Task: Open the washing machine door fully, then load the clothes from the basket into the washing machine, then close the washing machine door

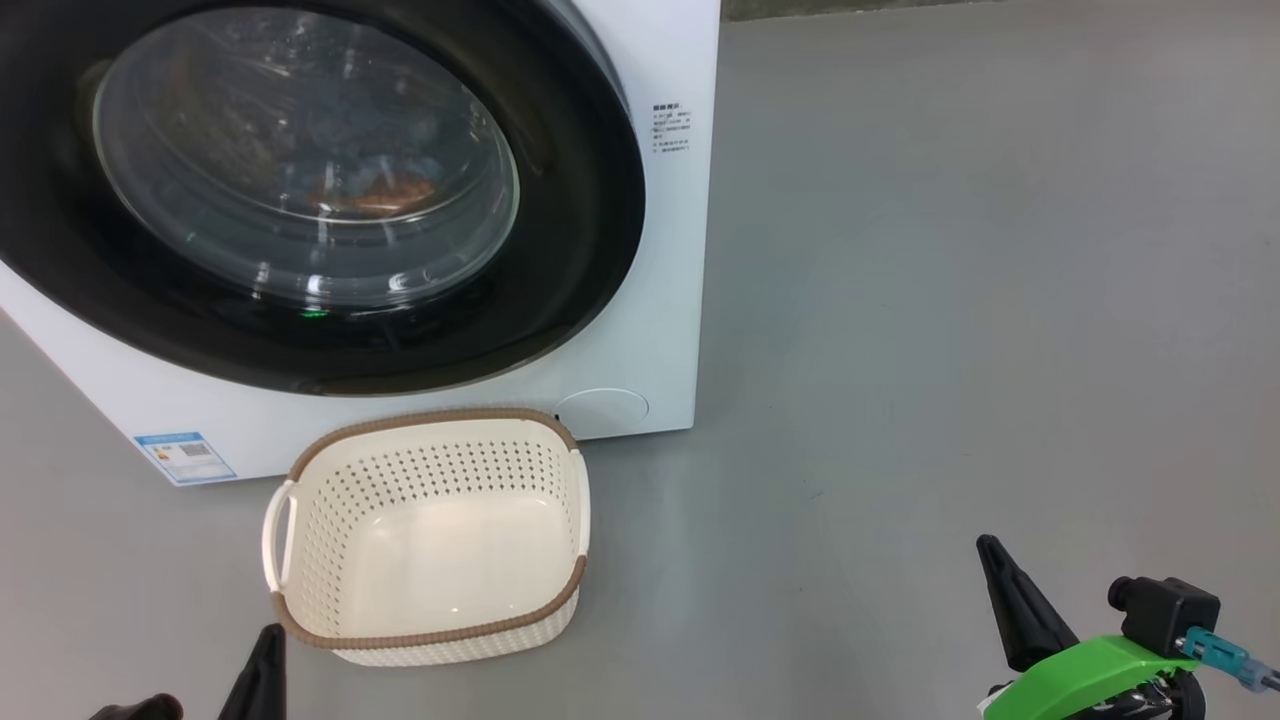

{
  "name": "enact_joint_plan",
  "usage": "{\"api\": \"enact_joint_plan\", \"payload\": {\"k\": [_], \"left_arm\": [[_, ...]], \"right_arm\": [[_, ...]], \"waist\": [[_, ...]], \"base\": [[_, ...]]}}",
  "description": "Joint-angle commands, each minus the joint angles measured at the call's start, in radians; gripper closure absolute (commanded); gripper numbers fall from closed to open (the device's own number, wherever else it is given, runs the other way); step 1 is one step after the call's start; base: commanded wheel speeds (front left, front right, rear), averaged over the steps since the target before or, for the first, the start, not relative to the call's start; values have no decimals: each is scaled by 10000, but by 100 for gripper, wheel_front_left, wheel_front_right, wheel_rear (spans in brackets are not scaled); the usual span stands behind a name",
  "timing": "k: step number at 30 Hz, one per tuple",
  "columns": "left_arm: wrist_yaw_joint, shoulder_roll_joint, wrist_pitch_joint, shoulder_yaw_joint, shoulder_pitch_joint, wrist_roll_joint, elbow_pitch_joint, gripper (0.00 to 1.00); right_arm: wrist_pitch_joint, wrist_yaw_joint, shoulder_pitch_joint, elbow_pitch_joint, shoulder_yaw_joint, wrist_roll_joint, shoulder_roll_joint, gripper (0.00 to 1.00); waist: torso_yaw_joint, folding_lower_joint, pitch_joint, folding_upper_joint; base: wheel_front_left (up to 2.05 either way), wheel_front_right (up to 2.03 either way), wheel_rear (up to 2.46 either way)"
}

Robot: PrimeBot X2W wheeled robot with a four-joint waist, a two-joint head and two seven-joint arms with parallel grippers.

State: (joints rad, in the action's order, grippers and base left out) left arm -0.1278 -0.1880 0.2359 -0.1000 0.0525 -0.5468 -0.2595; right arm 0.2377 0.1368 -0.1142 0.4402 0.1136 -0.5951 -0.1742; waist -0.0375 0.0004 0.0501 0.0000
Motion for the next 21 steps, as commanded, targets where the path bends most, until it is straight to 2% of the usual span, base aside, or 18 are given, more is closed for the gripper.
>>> {"api": "enact_joint_plan", "payload": {"k": [1, 4, 21], "left_arm": [[-2, -140, -67, 165, -184, -258, 192, 100], [-3, -106, -150, 209, -231, -531, 180, 100], [-7, 95, -631, 472, -447, -2071, 167, 100]], "right_arm": [[-69, -4, -190, -288, -103, -291, -58, 100], [-156, -6, -192, -324, -157, -546, -25, 100], [-659, -14, -162, -563, -475, -1990, 161, 100]], "waist": [[4, 9, 0, 0], [14, -2, 4, 0], [68, -3, -65, 0]], "base": [[0, 0, 0], [0, 0, 0], [0, 0, 0]]}}
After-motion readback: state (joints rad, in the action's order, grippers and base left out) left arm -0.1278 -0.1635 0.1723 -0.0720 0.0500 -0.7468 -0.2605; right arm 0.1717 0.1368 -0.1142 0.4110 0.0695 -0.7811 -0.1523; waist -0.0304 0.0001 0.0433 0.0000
